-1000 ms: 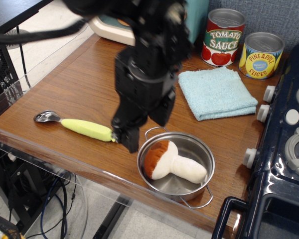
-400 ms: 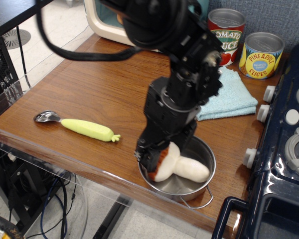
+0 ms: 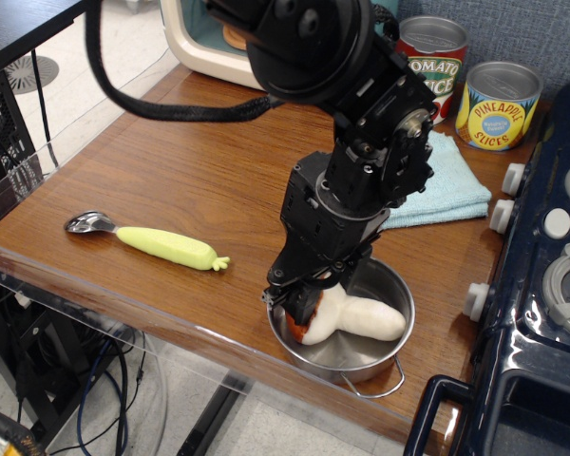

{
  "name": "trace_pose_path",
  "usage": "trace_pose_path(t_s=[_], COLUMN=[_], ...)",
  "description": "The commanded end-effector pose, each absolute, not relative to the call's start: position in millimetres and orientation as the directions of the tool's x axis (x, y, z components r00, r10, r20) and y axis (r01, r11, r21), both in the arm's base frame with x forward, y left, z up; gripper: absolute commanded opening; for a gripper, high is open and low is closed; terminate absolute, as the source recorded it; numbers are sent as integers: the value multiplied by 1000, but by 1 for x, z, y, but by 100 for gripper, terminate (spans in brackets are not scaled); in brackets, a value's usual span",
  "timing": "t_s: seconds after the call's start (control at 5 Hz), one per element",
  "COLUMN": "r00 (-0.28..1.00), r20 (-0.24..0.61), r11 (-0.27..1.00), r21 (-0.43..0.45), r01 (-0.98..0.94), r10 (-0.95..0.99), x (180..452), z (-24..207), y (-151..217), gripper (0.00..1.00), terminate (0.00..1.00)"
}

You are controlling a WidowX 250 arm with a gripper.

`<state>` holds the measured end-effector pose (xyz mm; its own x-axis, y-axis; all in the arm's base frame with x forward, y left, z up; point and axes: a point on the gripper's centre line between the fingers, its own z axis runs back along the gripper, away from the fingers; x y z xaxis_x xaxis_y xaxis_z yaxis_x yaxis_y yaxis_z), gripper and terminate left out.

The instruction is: Put the mushroom in front of the microwave.

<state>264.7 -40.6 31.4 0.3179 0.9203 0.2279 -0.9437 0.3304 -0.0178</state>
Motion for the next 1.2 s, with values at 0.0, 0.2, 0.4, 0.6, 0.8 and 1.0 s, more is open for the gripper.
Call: trace_pose_path(t_s=[0.0,0.2,0.4,0.6,0.8,1.0], r00=[277,239,192,109,57,15], r20=[242,237,207,213,221,247], r11=[304,273,225,148,101,70], r21=[-80,-120,-149,-177,-192,-216], r01=[-949,-955,-963,-973,-976,-974], r10=[930,942,959,971,974,969], x=[259,256,257,267,288,312], z=[55,77,101,119,130,133], y=[-29,-15,2,30,62,96], gripper=[0,0,0,0,0,0], terminate=[0,0,0,0,0,0])
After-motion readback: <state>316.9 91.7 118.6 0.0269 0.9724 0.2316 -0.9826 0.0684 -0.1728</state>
